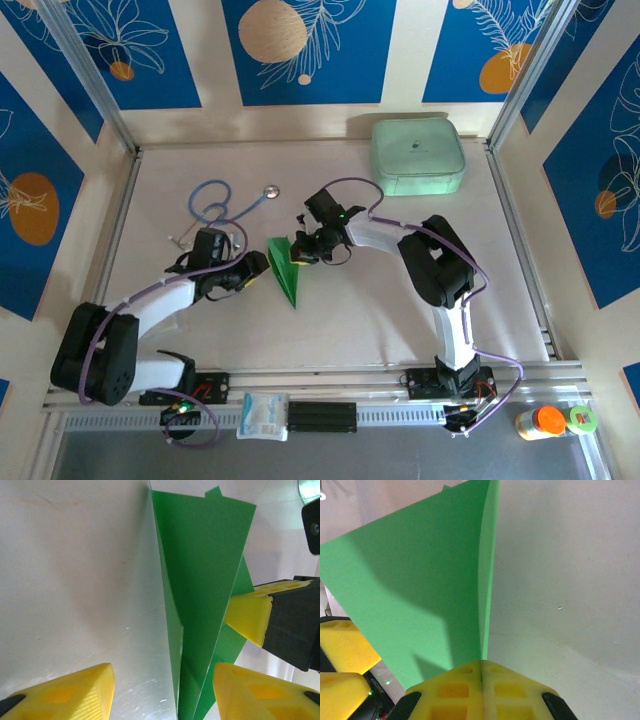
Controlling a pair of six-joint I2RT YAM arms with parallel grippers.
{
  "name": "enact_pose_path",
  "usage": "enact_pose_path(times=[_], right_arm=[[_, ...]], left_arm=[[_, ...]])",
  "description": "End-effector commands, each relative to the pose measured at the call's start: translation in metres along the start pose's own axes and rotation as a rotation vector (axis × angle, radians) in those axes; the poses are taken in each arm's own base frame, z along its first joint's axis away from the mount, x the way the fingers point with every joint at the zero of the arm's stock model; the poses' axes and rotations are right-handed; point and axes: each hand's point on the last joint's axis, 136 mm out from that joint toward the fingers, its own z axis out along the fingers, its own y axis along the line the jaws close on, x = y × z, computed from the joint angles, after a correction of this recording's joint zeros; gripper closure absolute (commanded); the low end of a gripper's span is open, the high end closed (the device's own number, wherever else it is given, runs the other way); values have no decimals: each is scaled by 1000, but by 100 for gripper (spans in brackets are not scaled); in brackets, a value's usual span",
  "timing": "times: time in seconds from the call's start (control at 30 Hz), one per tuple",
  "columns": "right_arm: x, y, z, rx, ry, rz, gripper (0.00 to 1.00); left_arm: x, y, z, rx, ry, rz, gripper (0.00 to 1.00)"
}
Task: Fold a paper plane with a square sheet of paper (pick it up from the middle)
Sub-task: Turn over a paper plane at the center of the table.
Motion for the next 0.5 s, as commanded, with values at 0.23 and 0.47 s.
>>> enact_pose_path(times=[0.23,0.47], right_arm=[[8,-8,9,-23,35,31,98],[9,-10,10,-25,39,41,98]], left_arm=[[-14,-18,18,30,16,7,63],[-18,-16,33,10,47,6,70]])
